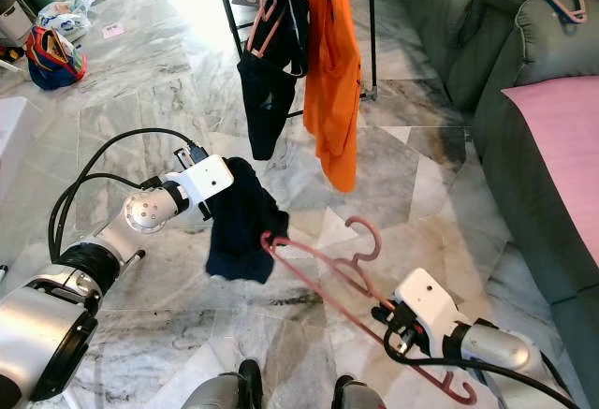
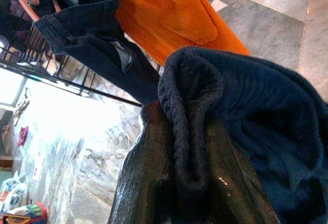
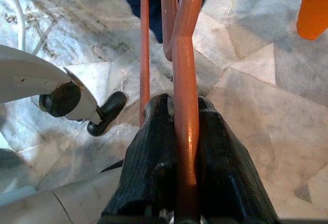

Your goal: Hang hanger

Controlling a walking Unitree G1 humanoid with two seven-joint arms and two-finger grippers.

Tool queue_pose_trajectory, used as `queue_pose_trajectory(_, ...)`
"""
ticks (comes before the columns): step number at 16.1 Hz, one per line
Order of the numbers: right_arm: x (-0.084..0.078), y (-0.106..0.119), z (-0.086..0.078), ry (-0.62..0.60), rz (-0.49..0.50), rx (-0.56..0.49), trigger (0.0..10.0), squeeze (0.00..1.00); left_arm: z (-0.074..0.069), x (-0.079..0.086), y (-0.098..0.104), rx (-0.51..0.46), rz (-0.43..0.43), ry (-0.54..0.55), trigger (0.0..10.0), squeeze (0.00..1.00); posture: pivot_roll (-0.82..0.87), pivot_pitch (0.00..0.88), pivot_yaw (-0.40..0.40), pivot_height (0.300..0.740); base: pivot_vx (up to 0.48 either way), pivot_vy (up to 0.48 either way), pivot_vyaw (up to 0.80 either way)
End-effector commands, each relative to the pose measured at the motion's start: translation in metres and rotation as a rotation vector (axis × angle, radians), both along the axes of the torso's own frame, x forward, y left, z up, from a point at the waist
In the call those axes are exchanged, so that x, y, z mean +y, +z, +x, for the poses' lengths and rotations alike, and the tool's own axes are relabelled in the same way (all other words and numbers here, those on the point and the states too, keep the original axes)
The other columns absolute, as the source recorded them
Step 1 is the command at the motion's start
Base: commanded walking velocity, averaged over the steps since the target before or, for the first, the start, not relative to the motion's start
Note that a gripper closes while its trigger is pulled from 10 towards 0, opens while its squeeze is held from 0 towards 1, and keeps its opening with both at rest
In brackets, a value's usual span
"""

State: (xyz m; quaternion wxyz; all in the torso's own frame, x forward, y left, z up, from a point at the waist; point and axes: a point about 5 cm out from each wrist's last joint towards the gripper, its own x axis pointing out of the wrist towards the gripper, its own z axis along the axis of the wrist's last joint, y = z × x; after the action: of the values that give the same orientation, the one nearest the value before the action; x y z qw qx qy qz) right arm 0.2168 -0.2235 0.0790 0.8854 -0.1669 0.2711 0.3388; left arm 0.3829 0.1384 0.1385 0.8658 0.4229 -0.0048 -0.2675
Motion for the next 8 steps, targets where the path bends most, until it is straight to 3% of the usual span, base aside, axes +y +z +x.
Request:
queue_pose_trajectory(1,0.004,0.003,-0.002,0.026,0.012,0.001,10.0,0.0,0.0,0.008,0.003,-0.012,-0.003,0.007,10.0,0.0,-0.05,0.232,0.119,0.74,0.0,0.0,0.0)
queue_pose_trajectory(4,0.007,0.006,0.0,0.042,0.022,-0.007,10.0,0.0,-0.001,0.009,0.001,0.0,-0.003,0.004,10.0,0.0,-0.05,0.232,0.118,0.74,0.0,0.0,0.0)
queue_pose_trajectory(8,-0.003,0.002,0.001,0.012,-0.032,-0.007,10.0,0.0,-0.003,0.009,0.0,0.003,-0.007,-0.016,10.0,0.0,-0.05,0.232,0.117,0.74,0.0,0.0,0.0)
